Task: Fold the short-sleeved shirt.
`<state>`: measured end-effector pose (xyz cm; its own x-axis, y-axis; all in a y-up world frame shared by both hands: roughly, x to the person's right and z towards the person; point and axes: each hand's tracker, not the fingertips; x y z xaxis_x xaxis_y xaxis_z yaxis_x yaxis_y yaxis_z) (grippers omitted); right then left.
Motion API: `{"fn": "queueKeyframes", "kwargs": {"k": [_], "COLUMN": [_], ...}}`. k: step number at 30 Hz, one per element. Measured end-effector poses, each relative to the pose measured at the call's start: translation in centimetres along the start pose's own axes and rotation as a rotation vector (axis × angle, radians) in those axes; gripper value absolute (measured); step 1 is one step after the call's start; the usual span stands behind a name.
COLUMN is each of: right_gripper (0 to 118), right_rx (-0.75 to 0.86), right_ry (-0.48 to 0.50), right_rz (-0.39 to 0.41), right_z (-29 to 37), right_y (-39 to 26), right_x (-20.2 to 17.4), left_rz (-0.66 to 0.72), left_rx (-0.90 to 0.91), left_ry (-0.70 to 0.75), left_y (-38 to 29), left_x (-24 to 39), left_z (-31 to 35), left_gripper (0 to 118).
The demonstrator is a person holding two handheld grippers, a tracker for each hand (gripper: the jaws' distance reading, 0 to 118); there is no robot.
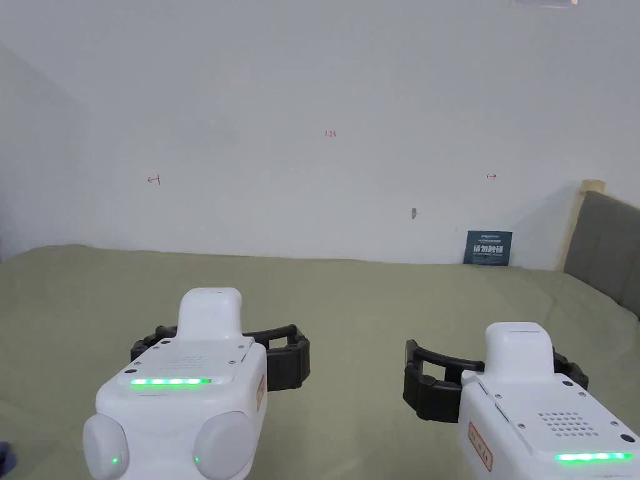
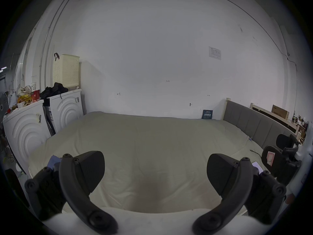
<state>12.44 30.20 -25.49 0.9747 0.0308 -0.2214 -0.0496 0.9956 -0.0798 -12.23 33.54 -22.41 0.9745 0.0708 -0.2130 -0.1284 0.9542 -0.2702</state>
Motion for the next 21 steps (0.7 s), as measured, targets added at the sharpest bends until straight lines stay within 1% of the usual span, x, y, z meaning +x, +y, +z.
{"fn": "queueKeyframes", "kwargs": {"k": [4,11,14,15,17,18,20,21], "right_gripper": [118,118,118,118,118,118,118,118], "right_rx": [-0.013,-0.019,-0.016,-0.015,-0.015,-0.016,-0.018,-0.019], "right_ry": [0.0,-0.002,0.001,0.001,0.005,0.006,0.005,0.006], "right_rz": [-0.027,-0.013,-0.013,-0.014,-0.014,-0.015,-0.017,-0.02], "right_z": [0.01,0.0,0.03,0.07,0.1,0.09,0.09,0.13], "right_y": [-0.13,-0.27,-0.19,-0.11,-0.11,-0.14,-0.17,-0.2], "right_x": [0.14,0.06,0.02,0.01,-0.02,-0.03,-0.07,-0.07], "left_rz": [-0.001,0.009,0.036,0.01,-0.039,-0.032,-0.012,0.006], "left_rx": [-0.005,-0.012,0.001,0.036,0.018,0.01,-0.021,-0.029], "left_ry": [0.007,-0.006,0.025,0.022,0.055,0.074,0.064,0.099], "left_y": [-0.01,-0.06,-0.04,-0.21,-0.2,-0.08,0.25,0.42], "left_x": [0.1,-0.08,-0.3,-0.22,0.27,0.48,0.33,0.34], "left_z": [-0.07,-0.22,-0.23,0.03,0.06,-0.16,-0.53,-0.8], "left_gripper": [118,118,118,118,118,118,118,118]}}
